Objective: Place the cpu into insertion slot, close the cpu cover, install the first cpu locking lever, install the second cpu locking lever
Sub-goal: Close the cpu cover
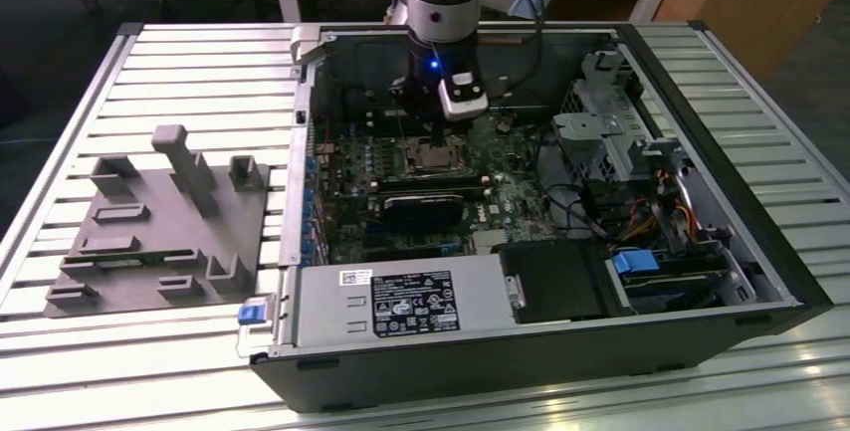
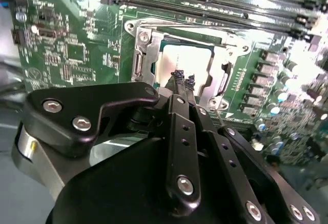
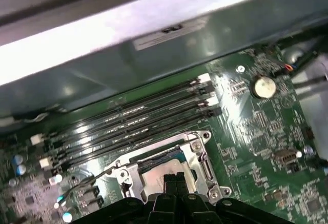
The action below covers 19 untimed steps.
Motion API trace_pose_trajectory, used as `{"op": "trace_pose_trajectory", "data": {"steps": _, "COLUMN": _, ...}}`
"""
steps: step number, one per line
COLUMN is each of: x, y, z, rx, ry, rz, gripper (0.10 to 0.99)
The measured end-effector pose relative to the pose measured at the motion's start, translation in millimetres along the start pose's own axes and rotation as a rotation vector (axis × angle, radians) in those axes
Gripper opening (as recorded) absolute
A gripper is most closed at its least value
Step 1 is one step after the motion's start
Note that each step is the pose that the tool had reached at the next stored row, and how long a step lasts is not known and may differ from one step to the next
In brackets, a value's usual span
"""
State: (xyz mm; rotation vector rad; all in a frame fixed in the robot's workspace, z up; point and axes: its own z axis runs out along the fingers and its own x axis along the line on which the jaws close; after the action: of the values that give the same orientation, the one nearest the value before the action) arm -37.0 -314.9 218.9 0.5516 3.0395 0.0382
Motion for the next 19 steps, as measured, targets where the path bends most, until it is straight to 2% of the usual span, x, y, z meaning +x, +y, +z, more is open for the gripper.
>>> {"op": "trace_pose_trajectory", "data": {"steps": 14, "x": 0.1, "y": -0.1, "z": 0.6, "rx": -0.003, "ry": 0.0053, "rz": -0.255, "gripper": 0.102}}
{"op": "trace_pose_trajectory", "data": {"steps": 16, "x": 0.4, "y": -0.3, "z": 0.8, "rx": -0.001, "ry": 0.0054, "rz": -0.276, "gripper": 0.102}}
{"op": "trace_pose_trajectory", "data": {"steps": 19, "x": 0.7, "y": -2.9, "z": 0.9, "rx": -0.001, "ry": 0.0053, "rz": -0.276, "gripper": 0.102}}
